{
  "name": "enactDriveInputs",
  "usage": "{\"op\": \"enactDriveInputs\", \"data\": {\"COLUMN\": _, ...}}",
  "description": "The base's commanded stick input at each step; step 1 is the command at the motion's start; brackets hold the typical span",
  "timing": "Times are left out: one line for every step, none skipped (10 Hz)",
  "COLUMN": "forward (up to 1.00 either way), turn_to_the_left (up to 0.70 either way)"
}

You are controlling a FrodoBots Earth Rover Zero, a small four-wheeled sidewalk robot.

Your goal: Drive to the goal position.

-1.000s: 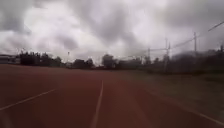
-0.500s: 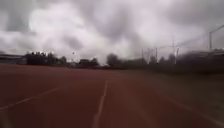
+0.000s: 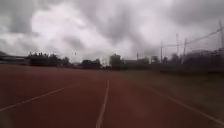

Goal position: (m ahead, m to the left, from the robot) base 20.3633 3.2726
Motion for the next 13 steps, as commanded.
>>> {"op": "enactDriveInputs", "data": {"forward": 1.0, "turn_to_the_left": 0.0}}
{"op": "enactDriveInputs", "data": {"forward": 1.0, "turn_to_the_left": 0.0}}
{"op": "enactDriveInputs", "data": {"forward": 1.0, "turn_to_the_left": 0.0}}
{"op": "enactDriveInputs", "data": {"forward": 1.0, "turn_to_the_left": 0.0}}
{"op": "enactDriveInputs", "data": {"forward": 1.0, "turn_to_the_left": 0.0}}
{"op": "enactDriveInputs", "data": {"forward": 1.0, "turn_to_the_left": 0.0}}
{"op": "enactDriveInputs", "data": {"forward": 1.0, "turn_to_the_left": 0.0}}
{"op": "enactDriveInputs", "data": {"forward": 1.0, "turn_to_the_left": -0.31}}
{"op": "enactDriveInputs", "data": {"forward": 1.0, "turn_to_the_left": -0.14}}
{"op": "enactDriveInputs", "data": {"forward": 1.0, "turn_to_the_left": 0.0}}
{"op": "enactDriveInputs", "data": {"forward": 1.0, "turn_to_the_left": 0.0}}
{"op": "enactDriveInputs", "data": {"forward": 1.0, "turn_to_the_left": 0.0}}
{"op": "enactDriveInputs", "data": {"forward": 1.0, "turn_to_the_left": 0.0}}
